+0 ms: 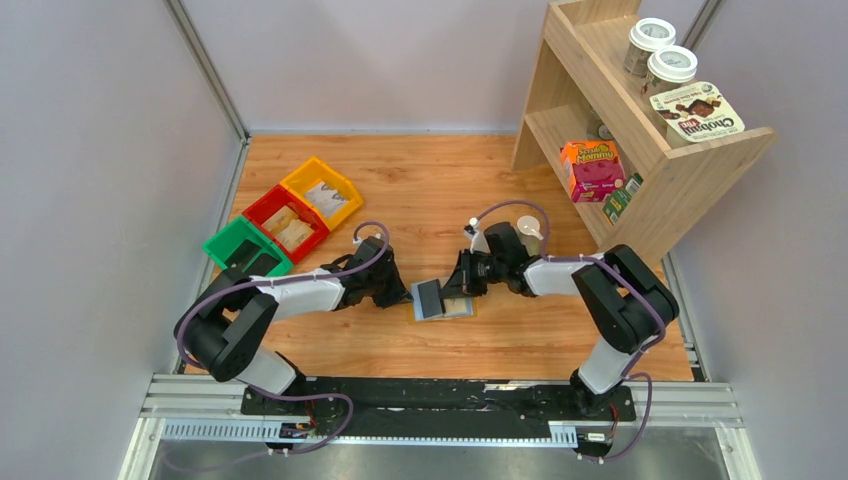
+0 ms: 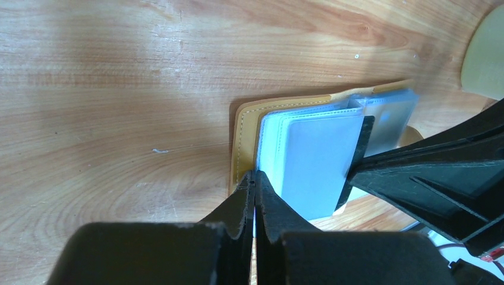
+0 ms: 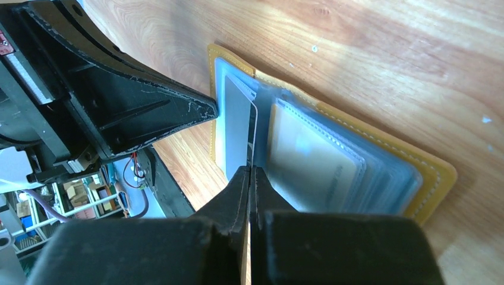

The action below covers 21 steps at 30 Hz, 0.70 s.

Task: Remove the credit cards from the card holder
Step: Remove the credit card from the card holder.

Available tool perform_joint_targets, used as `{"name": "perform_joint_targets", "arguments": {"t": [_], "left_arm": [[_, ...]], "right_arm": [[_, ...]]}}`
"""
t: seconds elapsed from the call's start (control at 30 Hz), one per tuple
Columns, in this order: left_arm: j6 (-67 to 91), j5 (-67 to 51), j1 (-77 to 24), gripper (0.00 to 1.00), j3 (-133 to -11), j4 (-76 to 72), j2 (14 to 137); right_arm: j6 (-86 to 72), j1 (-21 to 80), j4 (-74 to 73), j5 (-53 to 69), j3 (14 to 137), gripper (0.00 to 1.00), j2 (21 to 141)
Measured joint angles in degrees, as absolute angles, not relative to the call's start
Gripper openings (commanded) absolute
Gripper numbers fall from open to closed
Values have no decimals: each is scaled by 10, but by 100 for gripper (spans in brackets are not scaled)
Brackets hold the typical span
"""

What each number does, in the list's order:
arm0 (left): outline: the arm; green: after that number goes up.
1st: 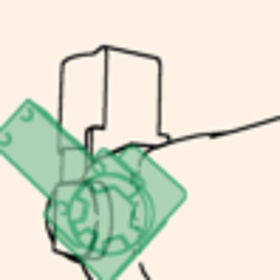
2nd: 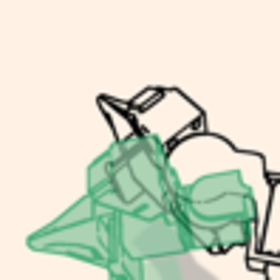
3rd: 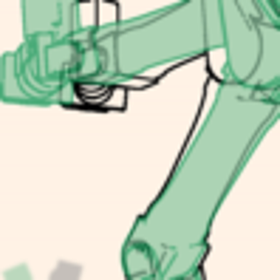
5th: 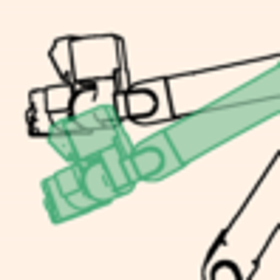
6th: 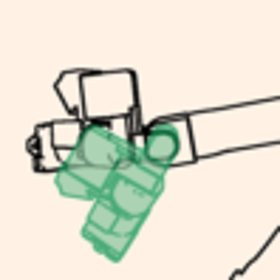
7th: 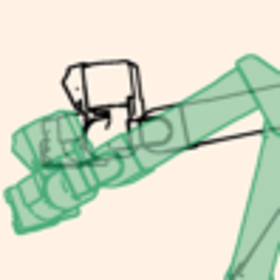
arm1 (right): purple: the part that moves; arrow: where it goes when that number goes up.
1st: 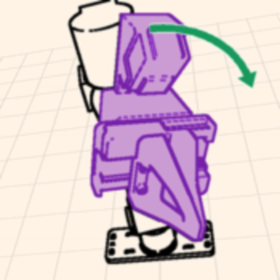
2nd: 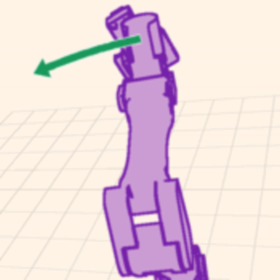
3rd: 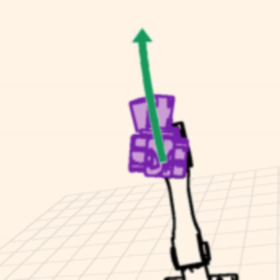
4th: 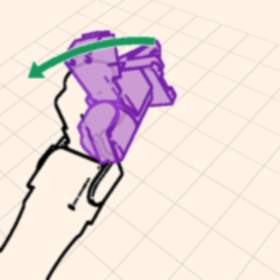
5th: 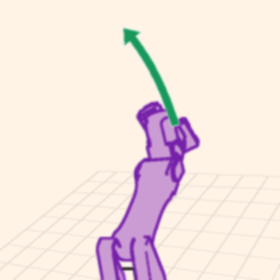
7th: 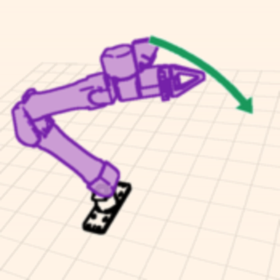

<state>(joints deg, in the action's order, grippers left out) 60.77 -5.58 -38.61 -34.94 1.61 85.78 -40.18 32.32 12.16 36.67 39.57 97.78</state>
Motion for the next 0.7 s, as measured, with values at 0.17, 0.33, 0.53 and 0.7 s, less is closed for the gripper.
{"name": "perform_joint_targets", "arguments": {"t": [0.17,0.33,0.53,0.7], "left_arm": [[608,-56,-386,0,-349,16,858],[608,-56,-386,0,-349,15,858],[602,-51,-387,13,-349,18,853],[582,-36,-389,31,-349,41,829]], "right_arm": [[-385,317,93,357,395,0,958],[-381,314,82,350,395,0,956],[-378,301,56,339,392,0,942],[-370,298,34,326,393,0,921]]}}
